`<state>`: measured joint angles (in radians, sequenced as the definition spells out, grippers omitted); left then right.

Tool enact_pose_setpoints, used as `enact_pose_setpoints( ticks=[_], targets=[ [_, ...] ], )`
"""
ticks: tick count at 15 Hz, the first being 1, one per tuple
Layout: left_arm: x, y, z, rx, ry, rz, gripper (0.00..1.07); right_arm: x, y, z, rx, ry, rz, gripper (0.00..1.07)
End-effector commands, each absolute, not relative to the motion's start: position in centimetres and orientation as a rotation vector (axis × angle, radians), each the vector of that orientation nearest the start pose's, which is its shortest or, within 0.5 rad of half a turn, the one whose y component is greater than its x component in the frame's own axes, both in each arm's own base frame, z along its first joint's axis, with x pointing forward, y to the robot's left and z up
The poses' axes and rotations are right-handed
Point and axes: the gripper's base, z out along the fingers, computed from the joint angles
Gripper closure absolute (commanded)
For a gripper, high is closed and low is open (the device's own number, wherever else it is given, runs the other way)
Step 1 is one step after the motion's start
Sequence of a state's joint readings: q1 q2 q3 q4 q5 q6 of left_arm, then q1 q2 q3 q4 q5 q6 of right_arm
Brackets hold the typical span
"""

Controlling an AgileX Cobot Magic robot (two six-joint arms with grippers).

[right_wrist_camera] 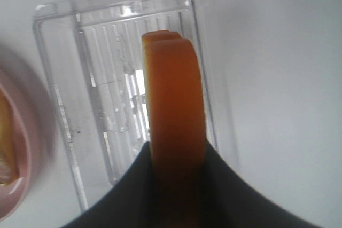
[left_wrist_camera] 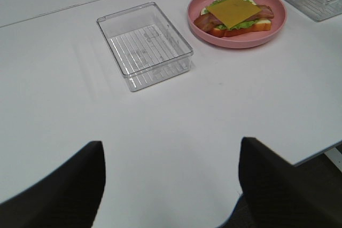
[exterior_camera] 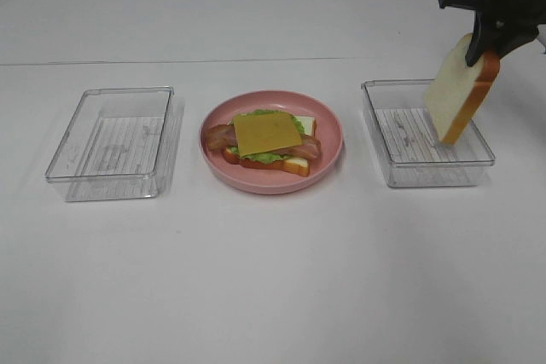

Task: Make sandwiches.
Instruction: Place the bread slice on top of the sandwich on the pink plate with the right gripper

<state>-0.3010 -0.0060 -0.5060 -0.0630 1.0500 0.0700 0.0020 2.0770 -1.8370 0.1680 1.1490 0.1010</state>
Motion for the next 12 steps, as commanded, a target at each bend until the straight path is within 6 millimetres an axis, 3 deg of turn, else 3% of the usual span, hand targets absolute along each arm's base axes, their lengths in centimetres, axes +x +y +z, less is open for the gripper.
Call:
enact_pose_setpoints(
  ticks=[1,4,6,9,10,12],
  targets=[
    [-0.9,-0.2,27.9,0.365,1.969,-0.226,0.39,43.7,2.5,27.9,0.185,2.784,0.434,1.07],
    [-0.9,-0.2,27.9,0.365,1.969,-0.226,0.39,43.3,4.3,29.5,0.121,2.712,0.691,1.07],
    [-0.9,-0.2,27.9,0.365,1.969,-0.226,0.39,43.1,6.5,29.4,0.072,2.686,0.812,1.07],
    [-0.9,-0.2,27.9,0.365,1.969,-0.226,0.39,42.4,10.1,27.2,0.026,2.698,0.866,1.07],
    [-0.9,-0.2,27.9,0.365,1.969,-0.226,0.39,41.7,13.0,24.9,0.067,2.679,0.931,1.07],
    [-0.9,-0.2,27.9,0.365,1.969,-0.226,0.39,41.6,14.1,23.8,0.097,2.664,0.963,1.07]
  ],
)
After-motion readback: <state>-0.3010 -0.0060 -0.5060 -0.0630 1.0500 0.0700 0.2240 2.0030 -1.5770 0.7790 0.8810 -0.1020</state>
